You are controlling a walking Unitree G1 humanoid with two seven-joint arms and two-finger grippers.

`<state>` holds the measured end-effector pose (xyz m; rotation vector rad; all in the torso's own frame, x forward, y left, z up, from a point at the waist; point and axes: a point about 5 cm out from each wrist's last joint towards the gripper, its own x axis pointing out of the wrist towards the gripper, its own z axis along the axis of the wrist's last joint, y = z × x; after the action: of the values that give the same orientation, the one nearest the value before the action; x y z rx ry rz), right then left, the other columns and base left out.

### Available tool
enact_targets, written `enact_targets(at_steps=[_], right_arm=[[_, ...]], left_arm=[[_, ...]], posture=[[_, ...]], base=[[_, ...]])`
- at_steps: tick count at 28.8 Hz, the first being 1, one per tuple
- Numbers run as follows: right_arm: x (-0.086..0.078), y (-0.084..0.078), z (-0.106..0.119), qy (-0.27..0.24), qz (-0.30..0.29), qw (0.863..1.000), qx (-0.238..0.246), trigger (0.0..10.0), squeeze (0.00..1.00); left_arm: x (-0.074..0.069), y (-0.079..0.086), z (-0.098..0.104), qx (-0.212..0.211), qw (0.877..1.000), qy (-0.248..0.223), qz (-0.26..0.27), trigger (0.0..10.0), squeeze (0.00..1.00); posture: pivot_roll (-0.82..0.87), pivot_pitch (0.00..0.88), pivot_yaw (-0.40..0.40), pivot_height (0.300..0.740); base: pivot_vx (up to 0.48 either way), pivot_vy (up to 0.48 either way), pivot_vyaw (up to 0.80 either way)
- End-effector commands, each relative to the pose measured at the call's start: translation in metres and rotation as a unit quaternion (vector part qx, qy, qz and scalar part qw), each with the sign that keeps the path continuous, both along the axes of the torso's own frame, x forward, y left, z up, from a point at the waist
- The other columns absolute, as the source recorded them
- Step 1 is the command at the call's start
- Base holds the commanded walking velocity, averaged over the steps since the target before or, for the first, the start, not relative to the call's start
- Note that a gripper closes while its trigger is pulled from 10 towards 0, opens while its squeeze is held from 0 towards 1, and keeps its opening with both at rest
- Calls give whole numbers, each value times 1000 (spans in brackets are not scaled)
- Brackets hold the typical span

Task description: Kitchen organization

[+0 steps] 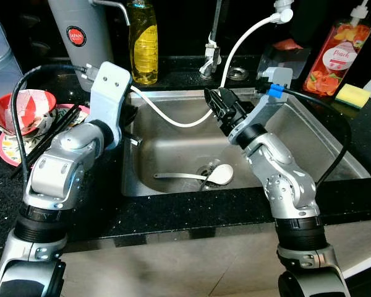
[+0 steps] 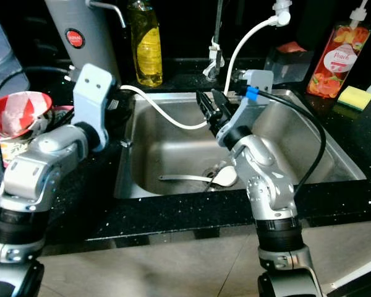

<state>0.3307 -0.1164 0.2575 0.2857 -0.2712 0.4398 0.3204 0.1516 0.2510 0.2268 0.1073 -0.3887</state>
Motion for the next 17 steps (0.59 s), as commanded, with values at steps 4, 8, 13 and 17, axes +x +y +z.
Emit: enact_targets(at_steps=[4, 8, 13, 17], right_arm=[[0, -4, 2, -18, -18, 1000, -3, 10000, 0], [3, -6, 1, -17, -47, 999, 0, 10000, 0], [7, -8, -10, -10, -95, 993, -62, 10000, 0], [15, -21, -19, 15, -146, 985, -90, 10000, 0]], left_arm=[[-4, 0, -1, -13, 1000, 12, 0, 10000, 0], [-4, -4, -6, -38, 999, 35, 10, 10000, 0], [-8, -17, -6, -26, 999, 25, -23, 10000, 0], [-8, -23, -2, -26, 999, 3, -29, 10000, 0]], posture=[[209, 0, -17, 740], [210, 0, -16, 740], [204, 0, -17, 740], [209, 0, -9, 740]], base=[[0, 0, 0], [0, 0, 0], [0, 0, 0], [0, 0, 0]])
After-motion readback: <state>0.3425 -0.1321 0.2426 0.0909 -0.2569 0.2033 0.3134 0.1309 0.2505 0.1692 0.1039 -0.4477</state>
